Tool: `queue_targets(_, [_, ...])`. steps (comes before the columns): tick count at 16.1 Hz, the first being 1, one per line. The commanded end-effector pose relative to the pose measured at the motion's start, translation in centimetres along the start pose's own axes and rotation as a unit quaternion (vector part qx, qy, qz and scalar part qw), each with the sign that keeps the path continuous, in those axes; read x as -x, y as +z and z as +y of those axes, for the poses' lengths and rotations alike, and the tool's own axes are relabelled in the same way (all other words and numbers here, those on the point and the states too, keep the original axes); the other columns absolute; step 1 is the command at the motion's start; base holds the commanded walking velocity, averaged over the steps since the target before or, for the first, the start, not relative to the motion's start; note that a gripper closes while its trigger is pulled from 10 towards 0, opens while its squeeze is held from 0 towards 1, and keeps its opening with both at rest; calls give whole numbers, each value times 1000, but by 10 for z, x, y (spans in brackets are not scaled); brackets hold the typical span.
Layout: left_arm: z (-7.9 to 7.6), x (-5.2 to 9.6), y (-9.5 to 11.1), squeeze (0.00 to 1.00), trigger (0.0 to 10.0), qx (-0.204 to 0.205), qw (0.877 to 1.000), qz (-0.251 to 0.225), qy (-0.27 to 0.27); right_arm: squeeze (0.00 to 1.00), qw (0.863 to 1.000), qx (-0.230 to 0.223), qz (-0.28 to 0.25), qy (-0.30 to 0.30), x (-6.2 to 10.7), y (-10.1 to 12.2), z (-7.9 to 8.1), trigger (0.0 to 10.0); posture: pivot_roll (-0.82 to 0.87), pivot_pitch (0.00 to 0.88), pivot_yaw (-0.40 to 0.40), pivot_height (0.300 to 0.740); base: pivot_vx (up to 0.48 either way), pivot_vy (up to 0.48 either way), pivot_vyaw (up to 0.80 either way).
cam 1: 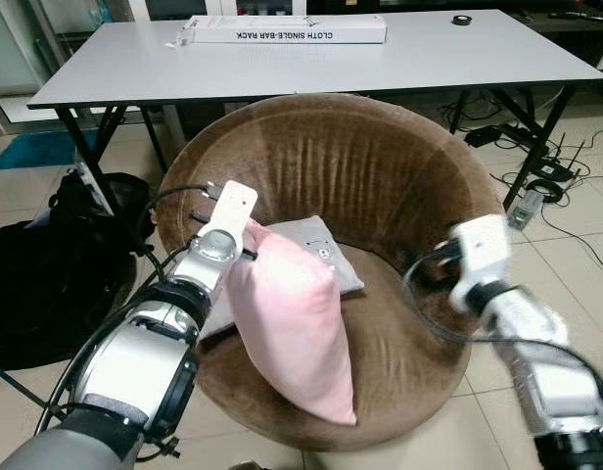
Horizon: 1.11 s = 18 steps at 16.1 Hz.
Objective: Move the pillow to the sofa from floor
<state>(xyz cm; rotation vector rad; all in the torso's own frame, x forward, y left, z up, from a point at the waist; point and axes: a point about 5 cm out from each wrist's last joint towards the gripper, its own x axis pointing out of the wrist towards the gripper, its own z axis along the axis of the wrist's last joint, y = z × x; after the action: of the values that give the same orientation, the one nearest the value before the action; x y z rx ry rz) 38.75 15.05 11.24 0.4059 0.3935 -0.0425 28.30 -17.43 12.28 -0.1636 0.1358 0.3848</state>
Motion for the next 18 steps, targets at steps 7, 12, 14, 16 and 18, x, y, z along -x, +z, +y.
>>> queue_targets(7, [14, 0, 39, 0, 10000, 100, 991, -76, 36, 0, 973, 64, 40, 217, -27, -12, 74, 10000, -93, 0, 42, 740, 0, 0, 0])
queue_targets(12, [7, 0, 26, 0, 10000, 78, 994, -68, 20, 0, 978, 99, 26, 183, -56, -12, 88, 10000, -75, 0, 36, 740, 0, 0, 0])
queue_targets(14, [6, 0, 25, 0, 10000, 85, 994, -66, 18, 0, 977, 86, 9, 194, -61, -5, 93, 10000, -72, 0, 31, 740, 0, 0, 0])
queue_targets(16, [5, 0, 23, 0, 10000, 90, 994, -65, 16, 0, 977, 75, 16, 201, -64, -11, 99, 10000, -74, 0, 34, 740, 0, 0, 0])
queue_targets(18, [5, 0, 22, 0, 10000, 92, 994, -62, 16, 0, 977, 70, 29, 201, -67, -18, 102, 10000, -74, 0, 34, 740, 0, 0, 0])
